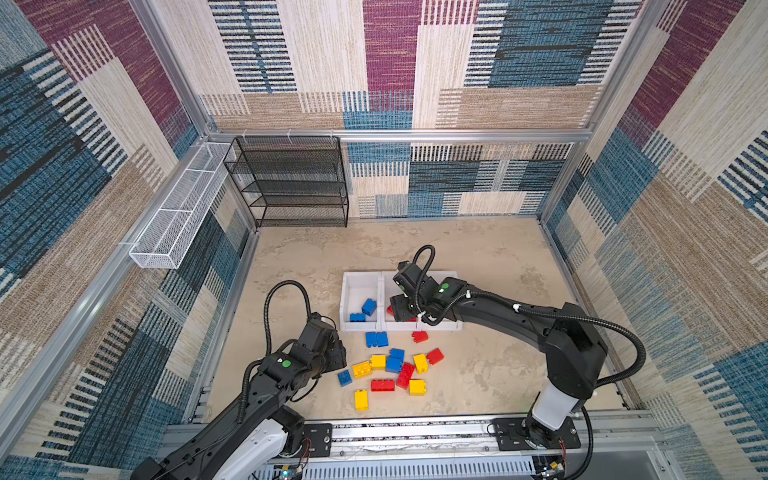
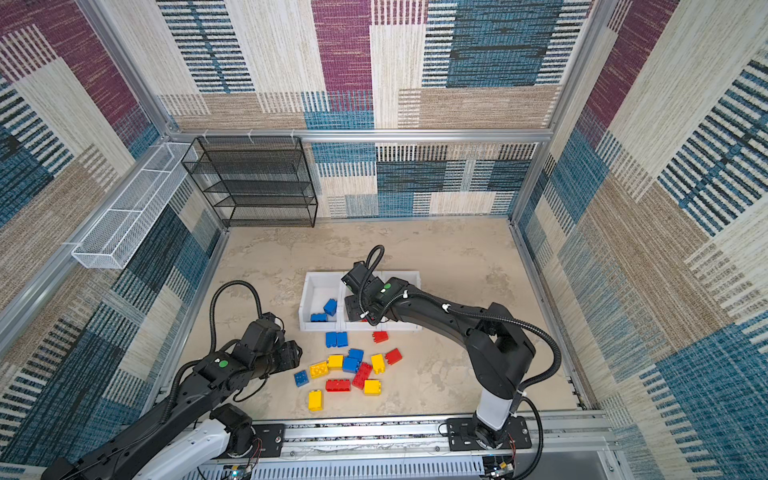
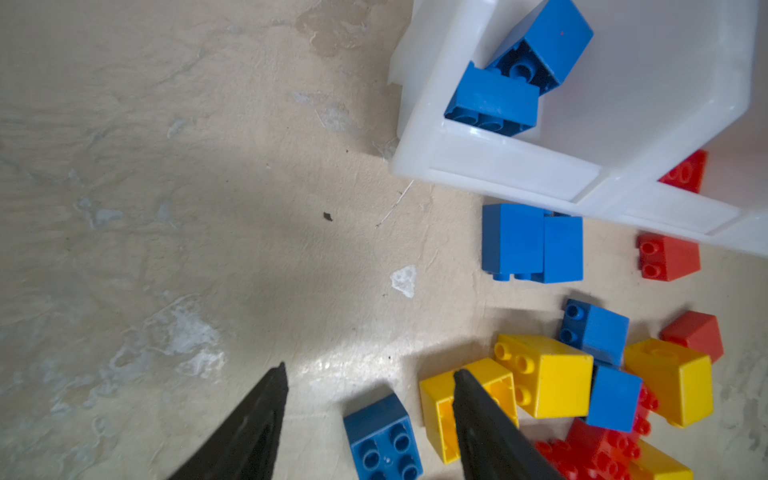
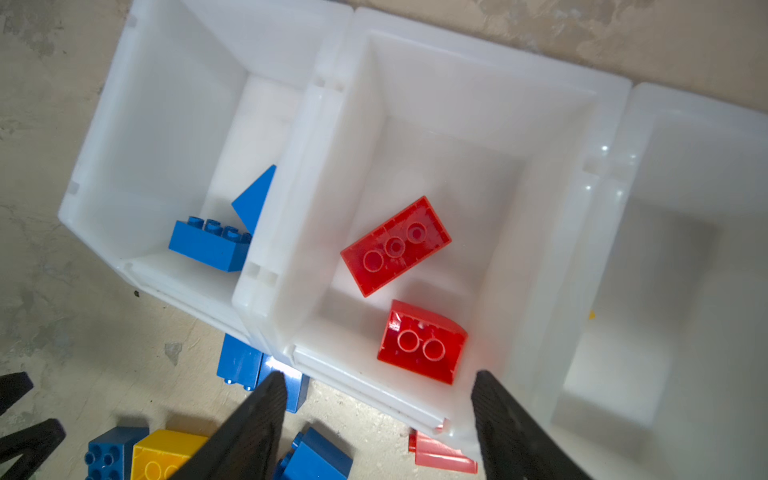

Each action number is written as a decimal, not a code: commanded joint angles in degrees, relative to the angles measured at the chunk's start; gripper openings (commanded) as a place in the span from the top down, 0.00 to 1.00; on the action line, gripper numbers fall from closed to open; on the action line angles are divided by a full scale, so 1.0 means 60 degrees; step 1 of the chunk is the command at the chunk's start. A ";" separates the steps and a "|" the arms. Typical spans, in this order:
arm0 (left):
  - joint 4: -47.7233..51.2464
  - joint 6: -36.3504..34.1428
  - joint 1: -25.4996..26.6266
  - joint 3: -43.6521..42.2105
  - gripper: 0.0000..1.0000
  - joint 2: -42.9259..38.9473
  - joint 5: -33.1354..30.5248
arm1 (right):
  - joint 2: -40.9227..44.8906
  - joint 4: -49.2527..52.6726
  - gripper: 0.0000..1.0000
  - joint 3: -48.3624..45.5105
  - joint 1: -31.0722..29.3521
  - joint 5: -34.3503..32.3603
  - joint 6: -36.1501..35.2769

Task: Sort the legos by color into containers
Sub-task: 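Drop the red brick into the middle compartment with the right gripper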

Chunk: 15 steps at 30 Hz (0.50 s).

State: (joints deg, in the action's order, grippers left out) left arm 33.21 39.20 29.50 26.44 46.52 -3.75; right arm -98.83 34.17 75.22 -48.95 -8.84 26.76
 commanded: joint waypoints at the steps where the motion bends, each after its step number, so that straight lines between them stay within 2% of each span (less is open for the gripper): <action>1: -0.0359 0.0108 0.0036 0.0004 0.34 0.0105 0.0474 | 0.0415 0.0065 0.26 -0.0137 0.0014 -0.0392 0.0167; 8: -0.0704 0.0007 0.0626 0.0112 0.35 0.0471 0.0618 | 0.1551 0.0039 0.24 -0.0845 0.0171 -0.0526 0.0568; 15: -0.1291 -0.0077 0.1654 0.0614 0.35 0.1795 0.0498 | 0.1925 -0.0120 0.24 -0.1455 0.0221 -0.0356 0.0933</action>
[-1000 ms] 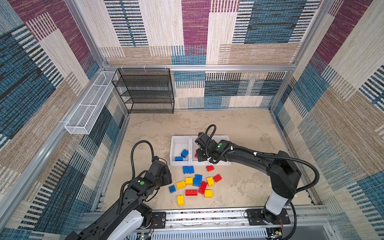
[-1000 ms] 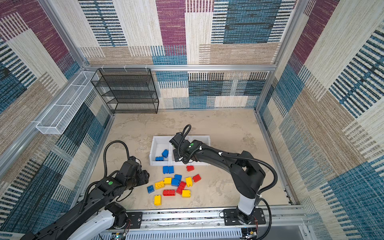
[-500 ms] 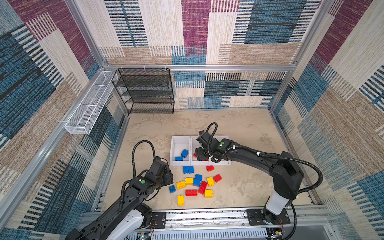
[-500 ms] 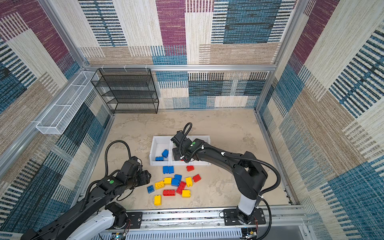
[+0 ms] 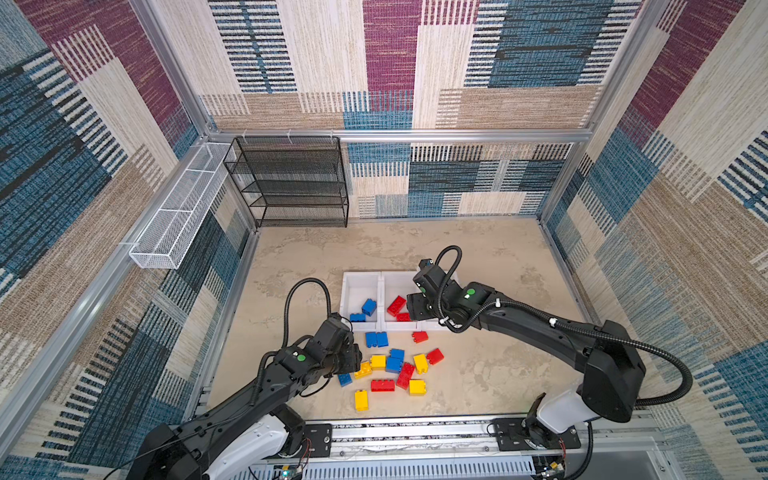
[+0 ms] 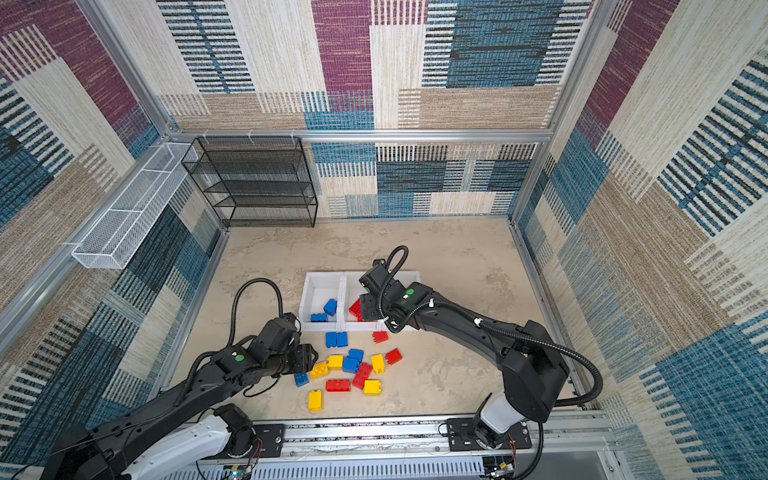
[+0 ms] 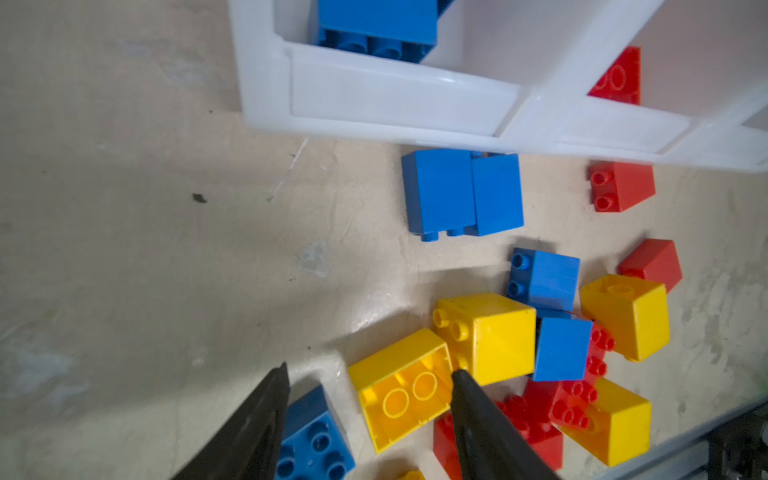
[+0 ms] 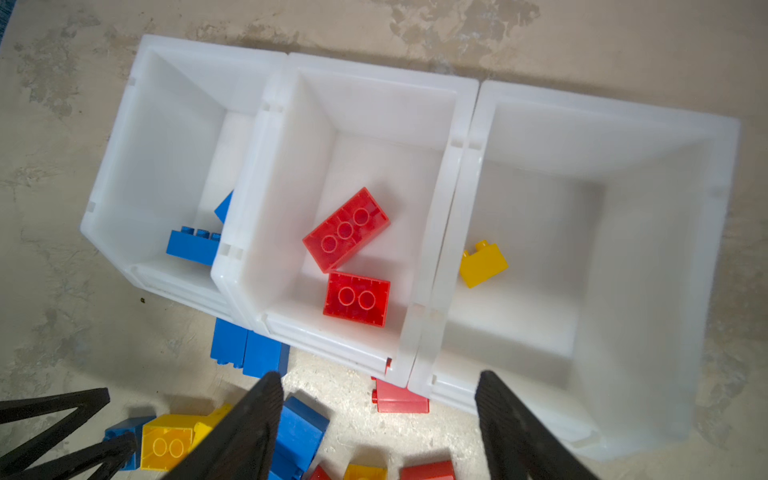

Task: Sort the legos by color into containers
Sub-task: 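Lower the left gripper into the pile and grasp a yellow brick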

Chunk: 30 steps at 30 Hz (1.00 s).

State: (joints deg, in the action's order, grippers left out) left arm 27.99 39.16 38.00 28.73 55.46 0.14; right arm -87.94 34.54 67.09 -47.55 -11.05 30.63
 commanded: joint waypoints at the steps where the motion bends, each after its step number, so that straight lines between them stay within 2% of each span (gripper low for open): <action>1: -0.0435 -0.0092 0.0366 0.0360 0.35 0.0583 -0.0191 | 0.0152 -0.0226 0.24 -0.0175 -0.0014 0.0060 0.0313; 7: -0.0089 0.0132 0.0836 0.0726 0.39 0.1347 -0.0658 | 0.0316 -0.0235 0.24 -0.0367 -0.0004 0.0025 0.0337; 17: 0.0814 0.0848 0.1106 0.0686 0.39 0.1312 -0.1272 | 0.0433 -0.0458 0.24 -0.0735 0.0029 0.0153 0.0373; 30: 0.0533 0.0696 0.1400 0.1069 0.37 0.2199 -0.1086 | 0.0534 -0.0585 0.23 -0.1037 0.0030 0.0281 0.0444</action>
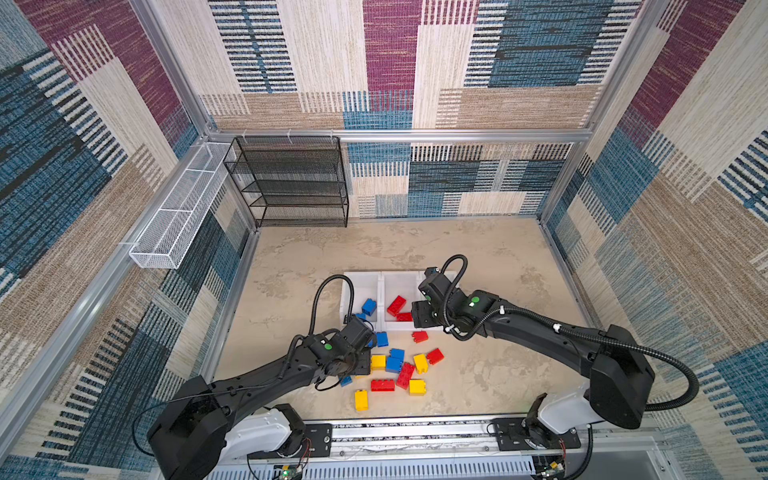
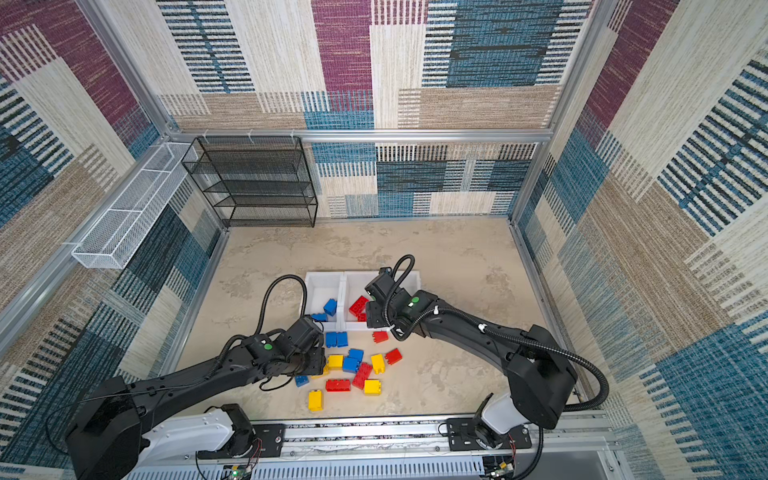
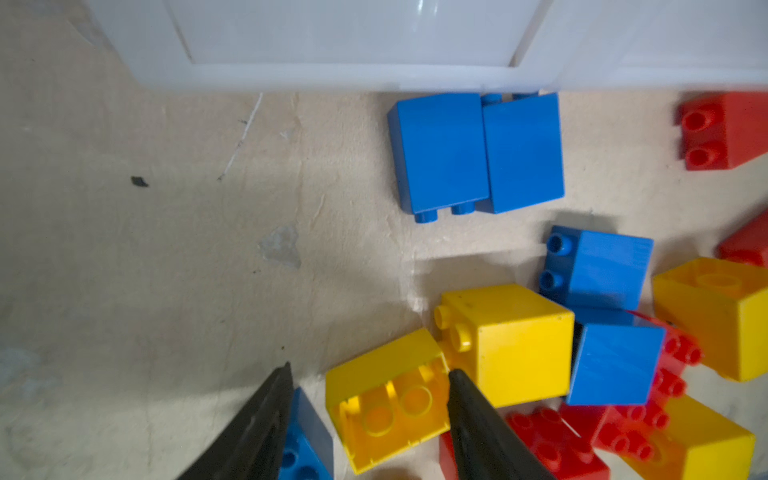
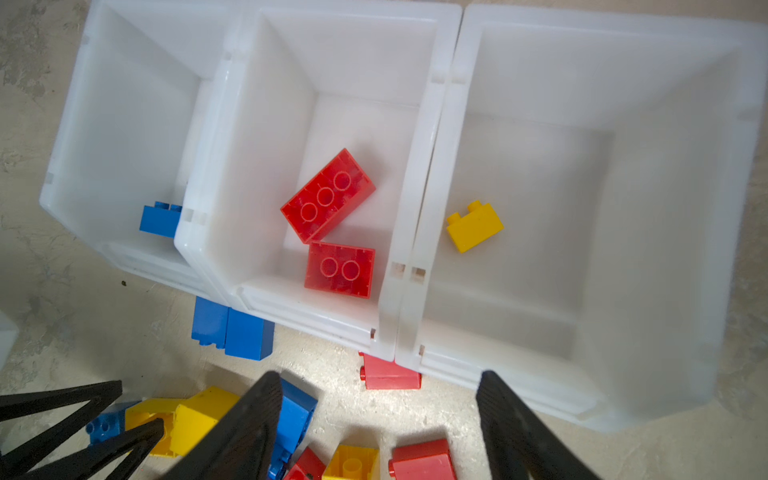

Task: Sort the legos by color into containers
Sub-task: 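Lower the left gripper into the pile and grasp a yellow brick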

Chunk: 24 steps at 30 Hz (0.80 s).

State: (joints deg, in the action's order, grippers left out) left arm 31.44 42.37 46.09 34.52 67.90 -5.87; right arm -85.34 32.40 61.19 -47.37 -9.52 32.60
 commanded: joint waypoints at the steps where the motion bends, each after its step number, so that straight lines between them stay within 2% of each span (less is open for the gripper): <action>1: -0.0075 0.0154 0.0084 0.0120 0.37 0.0159 -0.0077 | 0.0126 -0.0241 0.23 -0.0108 0.0000 0.0047 0.0126; 14: -0.0247 0.0269 0.0484 0.0311 0.36 0.0774 -0.0057 | 0.0175 -0.0259 0.23 -0.0237 0.0005 0.0062 0.0178; 24: -0.0151 0.0360 0.0597 0.0262 0.41 0.0785 -0.0216 | 0.0118 -0.0288 0.23 -0.0264 0.0004 0.0136 0.0170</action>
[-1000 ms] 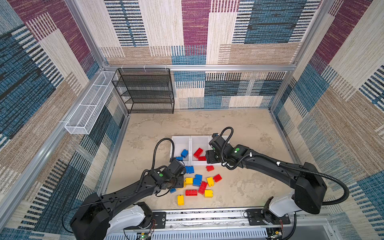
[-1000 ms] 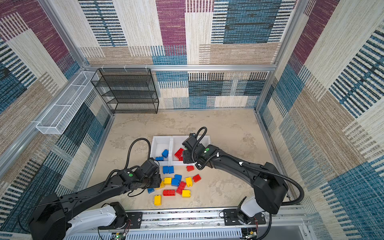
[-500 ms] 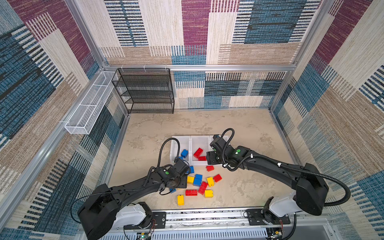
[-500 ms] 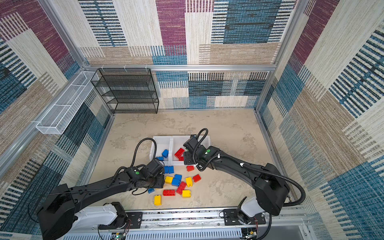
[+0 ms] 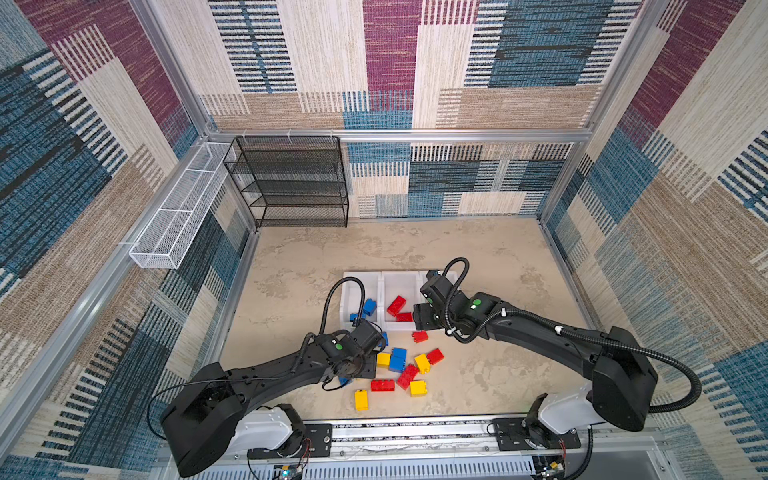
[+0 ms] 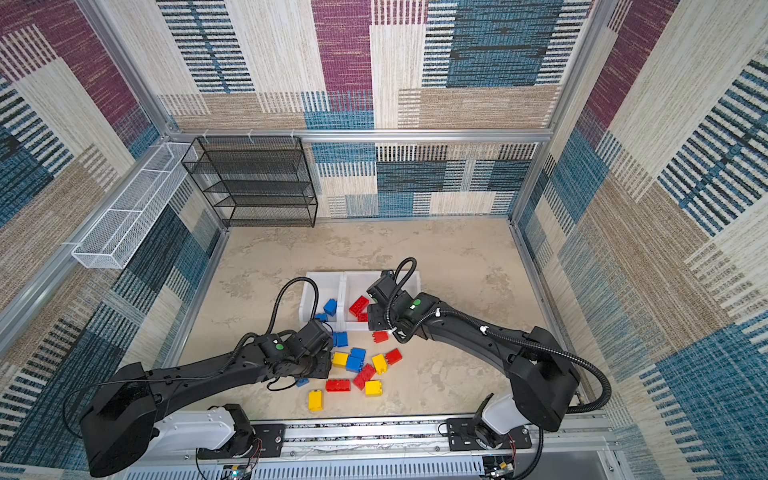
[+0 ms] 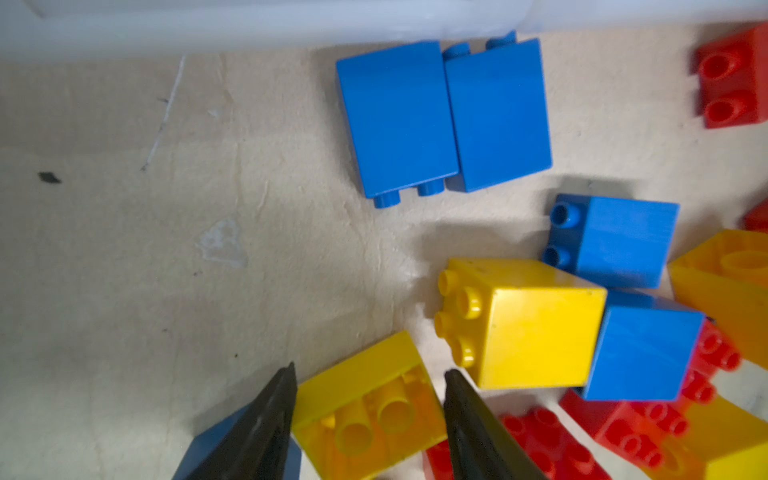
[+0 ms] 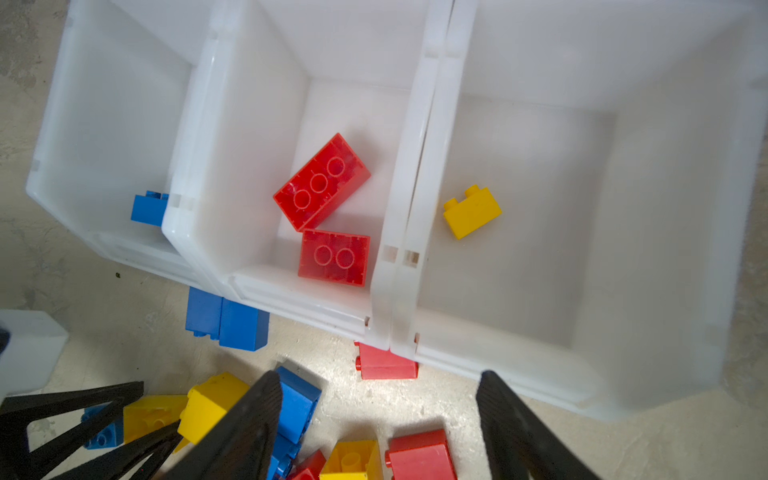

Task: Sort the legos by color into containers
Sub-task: 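Lower the left gripper into the pile and grasp a yellow brick, then drop the yellow brick in its compartment with the left gripper while the right arm withdraws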

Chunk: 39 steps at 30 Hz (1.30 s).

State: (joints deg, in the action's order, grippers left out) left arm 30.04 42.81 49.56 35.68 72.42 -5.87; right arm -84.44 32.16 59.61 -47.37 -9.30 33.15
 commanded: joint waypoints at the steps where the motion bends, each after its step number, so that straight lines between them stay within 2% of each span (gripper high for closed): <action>1: 0.0128 0.0279 0.0037 0.0101 0.41 0.0032 -0.0235 | -0.0032 -0.0248 0.23 -0.0004 0.0000 0.0115 0.0085; 4: 0.0426 0.0327 0.0081 0.0201 0.36 -0.0008 -0.0364 | -0.0058 -0.0263 0.23 0.0009 0.0000 0.0144 0.0079; 10: 0.0613 0.0636 0.0173 0.0131 0.36 -0.0132 -0.0277 | -0.0091 -0.0365 0.23 -0.0034 0.0011 0.0202 0.0015; 21: 0.0485 0.0718 0.0325 0.0335 0.43 0.0458 -0.0299 | -0.0060 -0.0424 0.23 -0.0134 0.0011 0.0259 -0.0090; 28: 0.0525 0.0493 0.0336 0.0455 0.53 0.0544 -0.0558 | 0.0117 -0.0395 0.23 -0.0261 0.0015 0.0203 0.0021; 33: 0.0636 0.0425 0.0338 0.0515 0.56 0.0449 -0.0669 | 0.0281 -0.0322 0.23 -0.0236 0.0015 0.0089 0.0035; 39: 0.1442 -0.0154 0.0268 0.1253 0.57 -0.0200 -0.1067 | 0.1070 -0.0175 0.23 -0.0136 0.0362 -0.0076 -0.0087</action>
State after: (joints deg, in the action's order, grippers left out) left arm 35.88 45.10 51.46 41.34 72.64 -9.74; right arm -79.92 31.16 58.24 -46.00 -8.14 32.91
